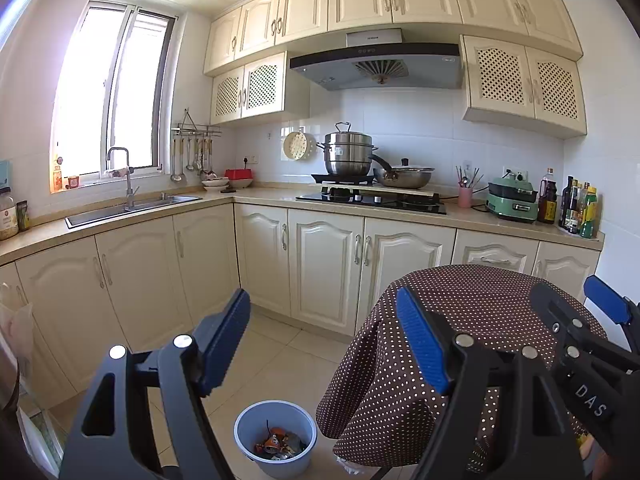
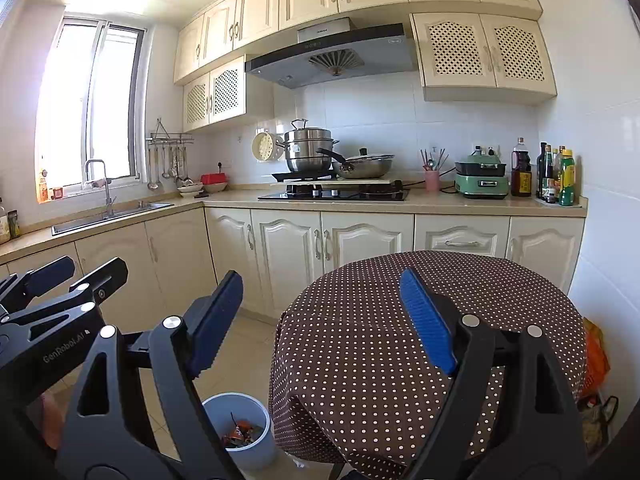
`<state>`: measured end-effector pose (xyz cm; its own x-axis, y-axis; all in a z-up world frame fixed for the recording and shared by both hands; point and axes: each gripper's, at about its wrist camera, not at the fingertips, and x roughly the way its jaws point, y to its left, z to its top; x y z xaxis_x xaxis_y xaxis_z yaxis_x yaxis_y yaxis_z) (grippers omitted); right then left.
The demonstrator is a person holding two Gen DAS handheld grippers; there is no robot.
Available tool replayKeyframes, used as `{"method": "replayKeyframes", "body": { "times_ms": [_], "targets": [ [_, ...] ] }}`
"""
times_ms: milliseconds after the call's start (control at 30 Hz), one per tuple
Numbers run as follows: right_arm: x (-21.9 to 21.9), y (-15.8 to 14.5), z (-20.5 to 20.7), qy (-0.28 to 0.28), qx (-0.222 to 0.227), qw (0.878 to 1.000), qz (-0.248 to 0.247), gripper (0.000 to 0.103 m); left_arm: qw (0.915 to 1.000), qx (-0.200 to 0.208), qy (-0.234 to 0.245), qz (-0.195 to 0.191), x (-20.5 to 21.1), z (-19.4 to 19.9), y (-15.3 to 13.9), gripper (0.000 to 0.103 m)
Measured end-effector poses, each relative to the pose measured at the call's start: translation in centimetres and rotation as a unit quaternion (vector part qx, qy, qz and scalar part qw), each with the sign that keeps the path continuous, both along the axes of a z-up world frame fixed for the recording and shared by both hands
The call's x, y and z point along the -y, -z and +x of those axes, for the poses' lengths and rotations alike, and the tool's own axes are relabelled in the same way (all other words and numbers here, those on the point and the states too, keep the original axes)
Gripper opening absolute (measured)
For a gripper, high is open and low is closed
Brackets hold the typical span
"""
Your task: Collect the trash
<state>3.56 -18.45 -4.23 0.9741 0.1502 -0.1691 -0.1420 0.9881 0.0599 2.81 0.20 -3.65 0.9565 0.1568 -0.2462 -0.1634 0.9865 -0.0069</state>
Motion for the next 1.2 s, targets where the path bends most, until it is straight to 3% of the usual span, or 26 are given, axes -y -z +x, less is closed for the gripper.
{"method": "replayKeyframes", "body": {
  "times_ms": [1200],
  "targets": [
    [0.41, 0.27, 0.20, 0.001, -0.002, 1.000, 0.000, 0.081, 1.0000, -0.004, 0.002, -0.002, -0.32, 0.07, 0.26, 0.074]
  ]
}}
